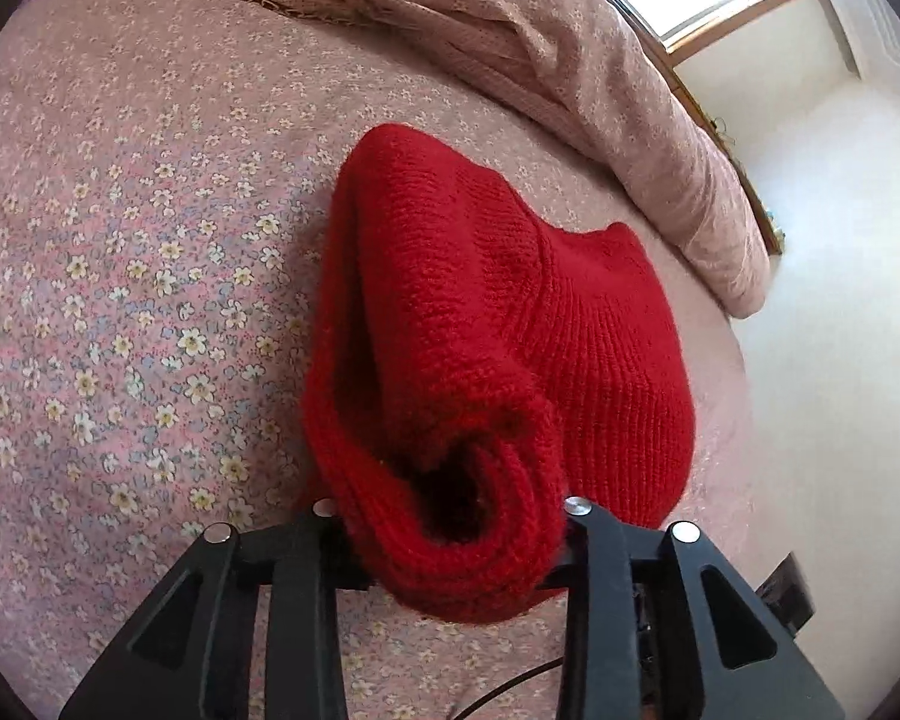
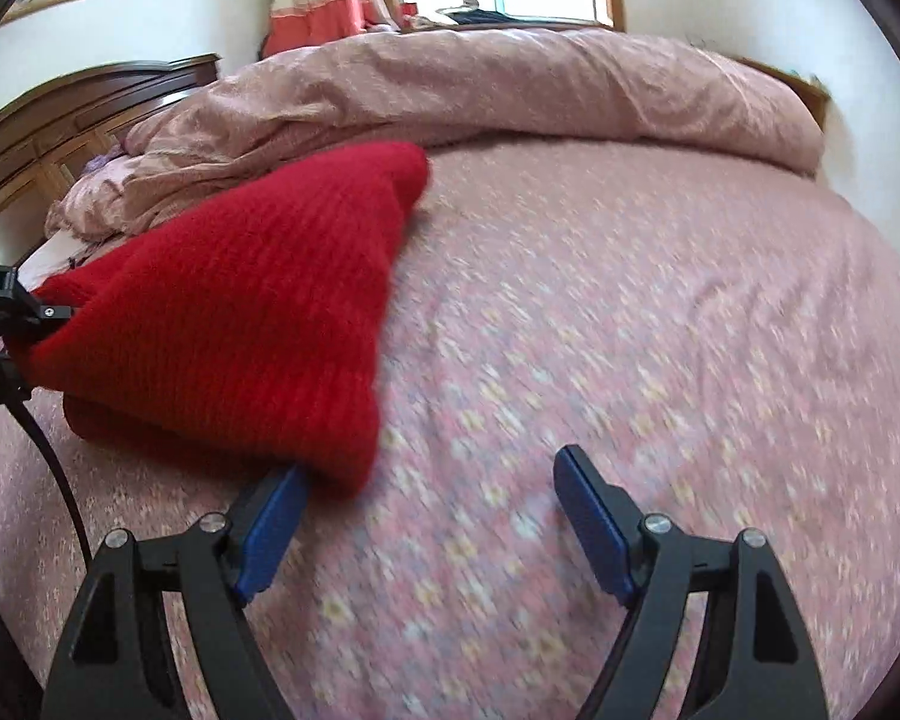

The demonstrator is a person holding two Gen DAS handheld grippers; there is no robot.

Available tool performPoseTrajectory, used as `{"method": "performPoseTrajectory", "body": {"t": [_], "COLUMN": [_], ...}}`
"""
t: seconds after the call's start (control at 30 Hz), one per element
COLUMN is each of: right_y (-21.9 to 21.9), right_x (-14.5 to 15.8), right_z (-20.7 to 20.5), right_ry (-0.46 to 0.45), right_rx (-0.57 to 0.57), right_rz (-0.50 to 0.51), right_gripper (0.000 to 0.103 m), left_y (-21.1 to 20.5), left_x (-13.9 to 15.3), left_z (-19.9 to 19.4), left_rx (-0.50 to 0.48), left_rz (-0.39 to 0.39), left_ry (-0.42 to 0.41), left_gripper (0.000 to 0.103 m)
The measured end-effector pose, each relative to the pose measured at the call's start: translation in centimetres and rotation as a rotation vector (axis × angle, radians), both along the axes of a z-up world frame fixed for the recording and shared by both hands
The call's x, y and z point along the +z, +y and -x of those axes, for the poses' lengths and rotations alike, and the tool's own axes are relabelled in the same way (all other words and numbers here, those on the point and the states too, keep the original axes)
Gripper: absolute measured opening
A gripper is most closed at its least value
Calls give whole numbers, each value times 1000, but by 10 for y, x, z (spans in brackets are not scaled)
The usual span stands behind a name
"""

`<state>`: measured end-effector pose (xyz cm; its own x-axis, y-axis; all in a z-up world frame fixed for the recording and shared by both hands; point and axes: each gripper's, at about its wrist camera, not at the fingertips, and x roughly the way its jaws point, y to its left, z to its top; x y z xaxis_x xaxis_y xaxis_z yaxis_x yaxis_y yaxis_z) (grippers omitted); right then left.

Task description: Fold small clothes

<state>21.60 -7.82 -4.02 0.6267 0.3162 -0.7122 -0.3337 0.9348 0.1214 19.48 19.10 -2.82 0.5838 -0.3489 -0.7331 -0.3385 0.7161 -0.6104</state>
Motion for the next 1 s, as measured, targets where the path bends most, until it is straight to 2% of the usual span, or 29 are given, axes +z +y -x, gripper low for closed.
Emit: {"method": "performPoseTrajectory", "body": {"t": [0.03,0.1,0.13,0.2,0.3,0.33,0.4,0.47,0.5,0.53,0.57,0.6,0.63,0.7,0.73,0.8,0.83,0.87,0.97,1.0], "right_y": [-3,-10,-16,-35,-34,-27,-1,23,41,56,73,81,84,78,75,68,65,59,55,59], "right_x": [0,2,3,8,27,37,62,80,87,88,82,73,62,52,47,31,24,23,35,37], "right_z": [2,11,12,8,-1,-3,-6,-9,-12,-15,-23,-32,-39,-39,-33,-20,-18,-17,-23,-25], "right_ry": [0,-37,-40,-2,25,9,-61,-122,-166,-185,-171,-120,-59,-26,-38,-41,-43,-43,-19,-20], "right_rx": [-26,-147,-182,-201,-132,-90,63,190,245,269,270,264,262,270,283,297,293,282,270,263], "right_rz": [20,141,151,62,-97,-131,-208,-242,-214,-172,-94,-56,-51,-28,31,144,178,162,9,8], "right_gripper": [84,81,81,78,66,60,52,46,38,16,4,0,0,0,0,0,0,0,0,0], "left_y": [-1,4,5,8,3,-2,-15,-26,-29,-30,-29,-27,-22,-15,-10,-9,-12,-15,-16,-13], "left_x": [0,0,-1,1,8,11,18,23,24,24,22,21,16,5,-1,-6,-7,-6,5,8], "left_z": [-1,-4,-3,-3,-3,-5,-14,-20,-22,-23,-22,-20,-17,-10,-7,-7,-9,-11,-12,-12], "left_rx": [1,8,6,8,-19,-33,-61,-88,-95,-100,-100,-96,-92,-93,-90,-108,-126,-123,-73,-53], "left_rz": [5,5,22,56,10,-25,-90,-160,-183,-196,-196,-187,-153,-49,21,76,64,19,-119,-134], "left_ry": [1,11,16,15,-10,-21,-37,-50,-51,-50,-48,-42,-25,-2,7,8,9,8,-17,-22], "left_gripper": [30,31,31,31,31,31,31,31,31,31,31,31,31,34,35,37,37,37,37,36]}}
